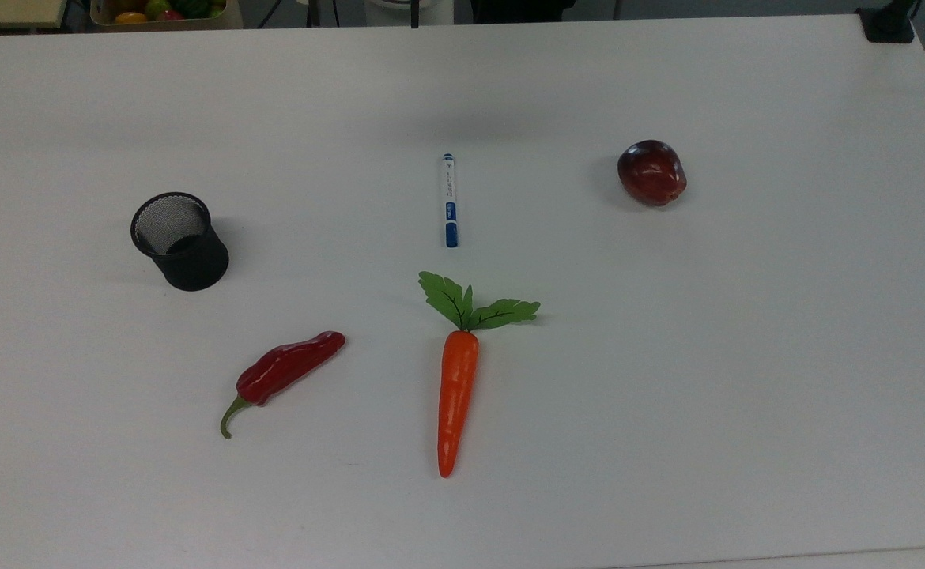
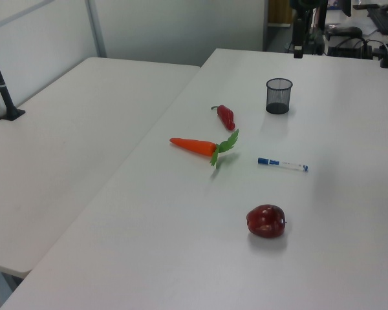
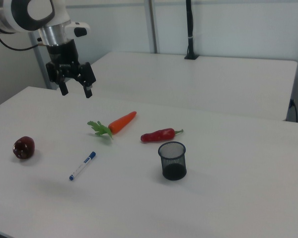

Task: Place marker
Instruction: 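Move the open gripper down over the blue-capped white marker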

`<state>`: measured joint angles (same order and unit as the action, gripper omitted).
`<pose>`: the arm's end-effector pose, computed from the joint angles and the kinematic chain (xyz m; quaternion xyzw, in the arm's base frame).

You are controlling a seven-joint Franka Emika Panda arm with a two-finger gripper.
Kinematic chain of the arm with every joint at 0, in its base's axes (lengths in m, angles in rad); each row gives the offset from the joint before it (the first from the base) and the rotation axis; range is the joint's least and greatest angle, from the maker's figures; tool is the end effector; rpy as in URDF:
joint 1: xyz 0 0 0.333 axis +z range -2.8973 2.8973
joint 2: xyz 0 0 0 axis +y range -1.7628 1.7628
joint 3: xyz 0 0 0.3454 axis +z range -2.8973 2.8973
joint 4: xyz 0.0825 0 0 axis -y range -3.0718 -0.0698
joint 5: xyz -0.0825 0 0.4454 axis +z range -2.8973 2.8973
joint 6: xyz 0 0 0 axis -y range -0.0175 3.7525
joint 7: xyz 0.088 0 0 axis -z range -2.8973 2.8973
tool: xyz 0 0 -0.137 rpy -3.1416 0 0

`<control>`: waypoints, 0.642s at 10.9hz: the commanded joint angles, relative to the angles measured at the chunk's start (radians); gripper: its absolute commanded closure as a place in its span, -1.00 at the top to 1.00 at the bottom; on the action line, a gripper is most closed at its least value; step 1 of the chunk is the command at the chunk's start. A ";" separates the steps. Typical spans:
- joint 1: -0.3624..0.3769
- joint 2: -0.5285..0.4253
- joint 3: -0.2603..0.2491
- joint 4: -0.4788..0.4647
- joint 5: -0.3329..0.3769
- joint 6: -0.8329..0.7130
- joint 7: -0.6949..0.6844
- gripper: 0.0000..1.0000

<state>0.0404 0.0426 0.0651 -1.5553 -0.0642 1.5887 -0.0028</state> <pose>0.6288 0.0570 0.6075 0.9980 0.0548 -0.0030 0.0309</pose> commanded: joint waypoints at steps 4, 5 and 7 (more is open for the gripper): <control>0.099 0.103 -0.005 -0.011 0.007 0.108 0.081 1.00; 0.110 0.118 -0.005 -0.026 0.001 0.135 0.104 1.00; 0.111 0.155 -0.004 -0.064 -0.002 0.204 0.107 1.00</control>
<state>0.1425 0.1754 0.0669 -1.5665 -0.0638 1.7149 0.0786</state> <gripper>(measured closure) 0.000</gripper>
